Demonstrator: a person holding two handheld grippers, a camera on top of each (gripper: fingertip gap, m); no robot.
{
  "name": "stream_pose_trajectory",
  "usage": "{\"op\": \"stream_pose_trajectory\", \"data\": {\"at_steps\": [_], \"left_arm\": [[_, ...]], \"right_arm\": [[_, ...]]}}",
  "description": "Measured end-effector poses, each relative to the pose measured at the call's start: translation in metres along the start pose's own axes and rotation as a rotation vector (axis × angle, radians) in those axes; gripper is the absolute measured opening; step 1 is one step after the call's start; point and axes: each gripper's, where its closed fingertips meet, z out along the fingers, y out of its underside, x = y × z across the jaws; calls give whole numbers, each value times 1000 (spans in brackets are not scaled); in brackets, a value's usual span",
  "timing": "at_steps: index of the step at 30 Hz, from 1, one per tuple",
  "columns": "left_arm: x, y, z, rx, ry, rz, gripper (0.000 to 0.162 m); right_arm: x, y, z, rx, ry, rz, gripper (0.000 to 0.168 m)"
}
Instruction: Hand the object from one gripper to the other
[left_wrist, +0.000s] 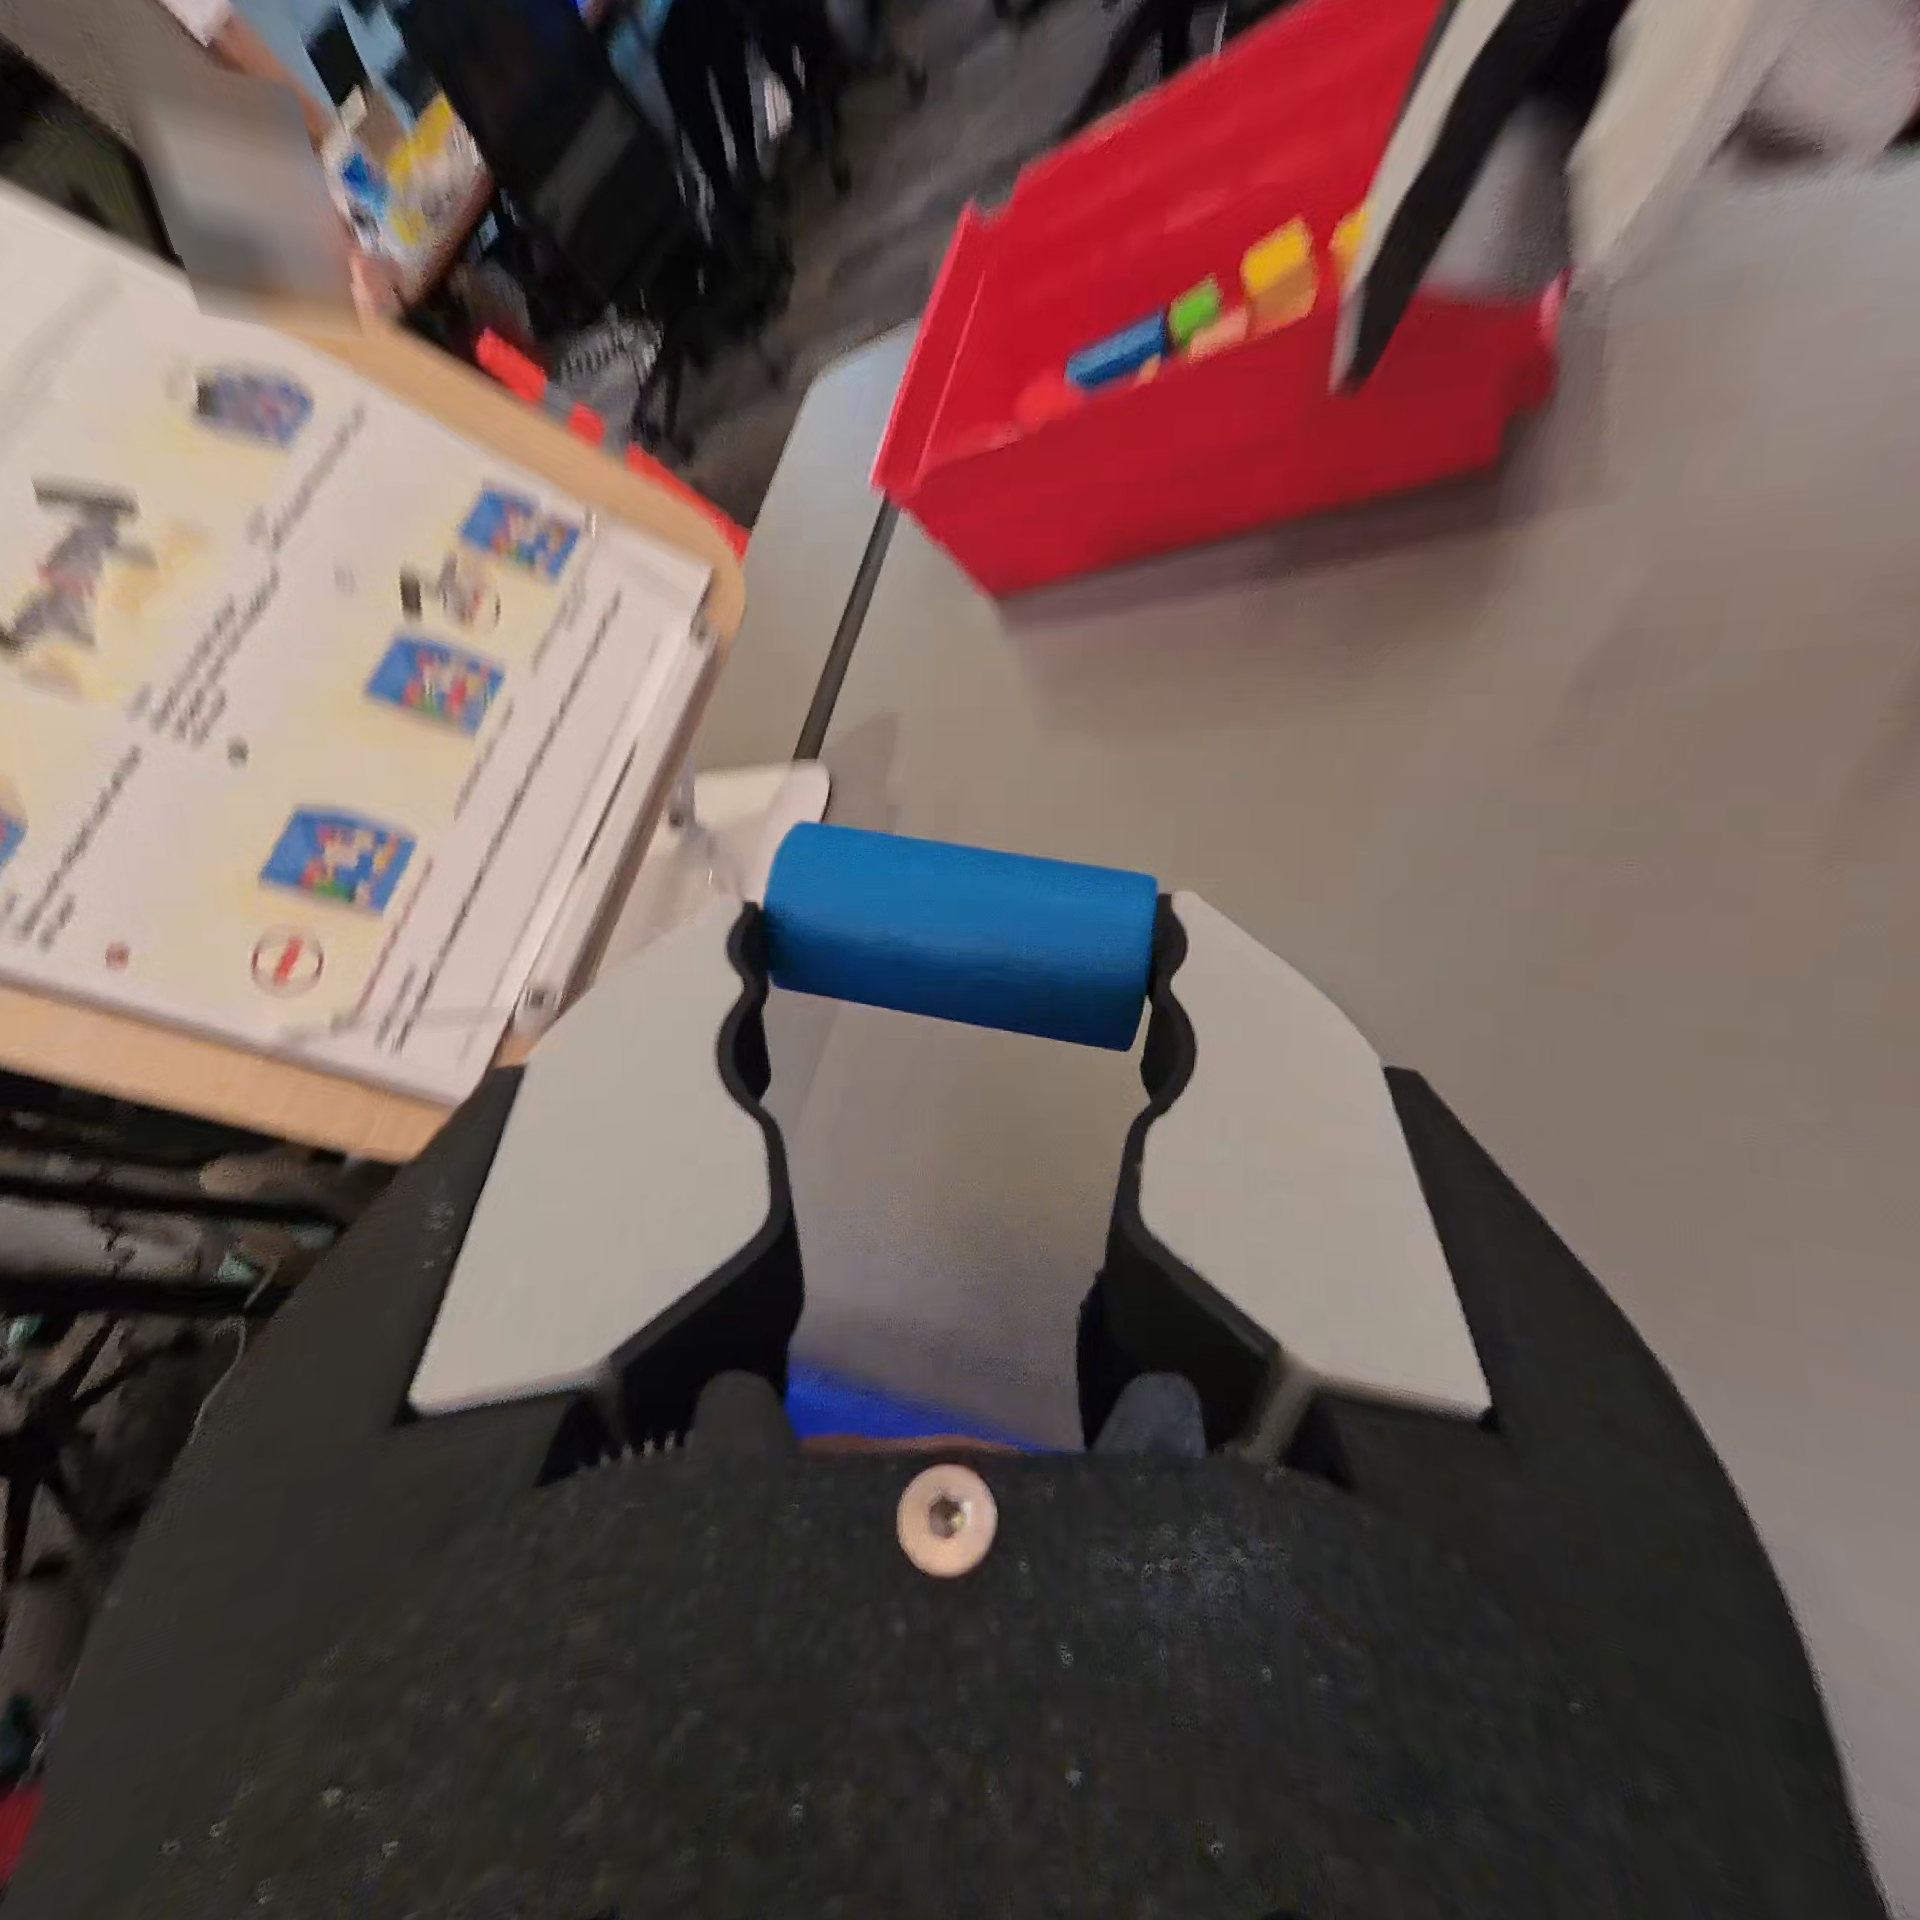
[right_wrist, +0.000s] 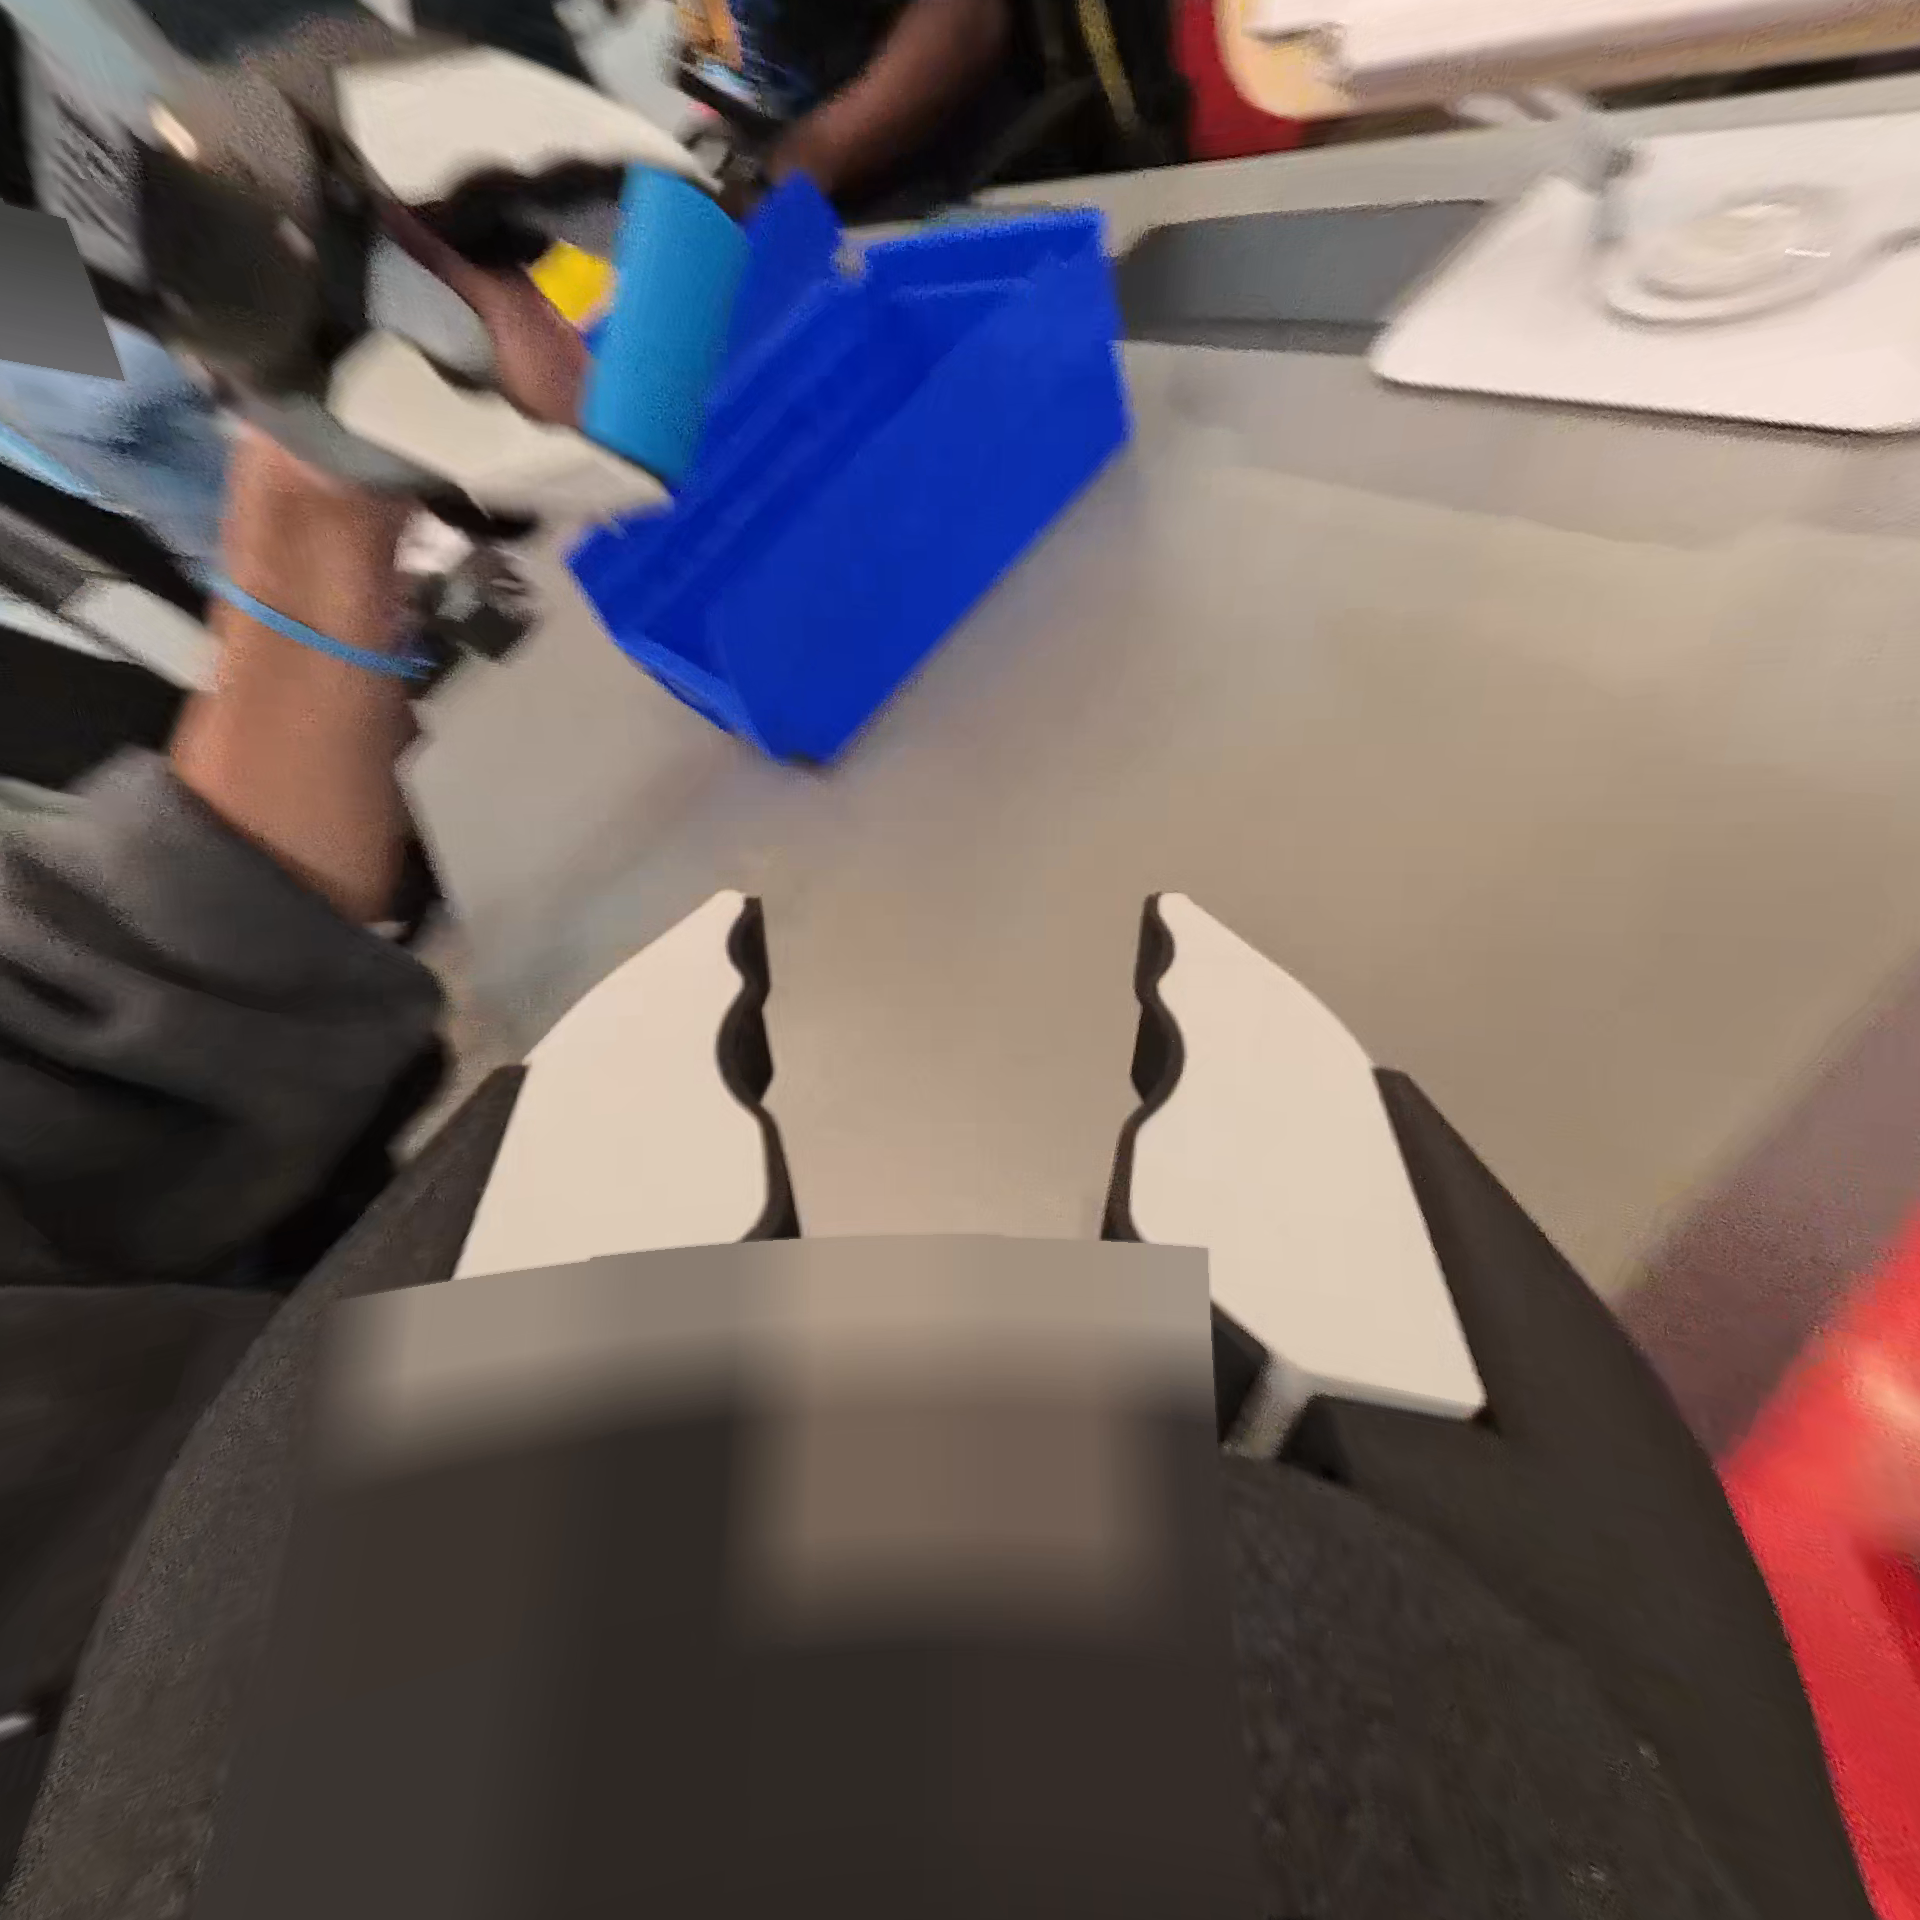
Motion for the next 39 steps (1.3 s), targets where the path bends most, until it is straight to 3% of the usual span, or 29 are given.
{"op": "stream_pose_trajectory", "data": {"at_steps": [5,10,12,14,19,22,25,27,30,32,35,39], "left_arm": [[32,-68,13,199,-60,24,70],[58,-82,26,191,-72,90,70],[64,-82,31,183,-68,106,70],[67,-80,38,180,-58,97,70],[70,-72,45,176,-56,42,70],[83,-68,32,230,-20,-131,74],[109,-46,16,294,58,-436,78],[126,-18,9,305,7,-598,73],[154,20,-1,220,-75,-655,68],[161,29,-9,172,-118,-631,68],[162,28,-17,179,-137,-658,66],[162,32,-15,182,-123,-710,65]], "right_arm": [[-61,-52,39,59,-462,245,76],[-84,-53,41,75,-680,386,69],[-86,-49,38,67,-714,388,64],[-83,-44,37,49,-725,376,31],[-72,-37,42,38,-686,376,31],[-75,-31,44,8,-684,365,31],[-68,-32,38,-8,-629,352,31],[-60,-41,23,13,-588,317,31],[-37,-60,-14,72,-463,226,31],[-11,-69,-42,94,-310,146,31],[48,-72,-88,85,50,33,31],[120,-56,-134,-15,418,34,31]]}}
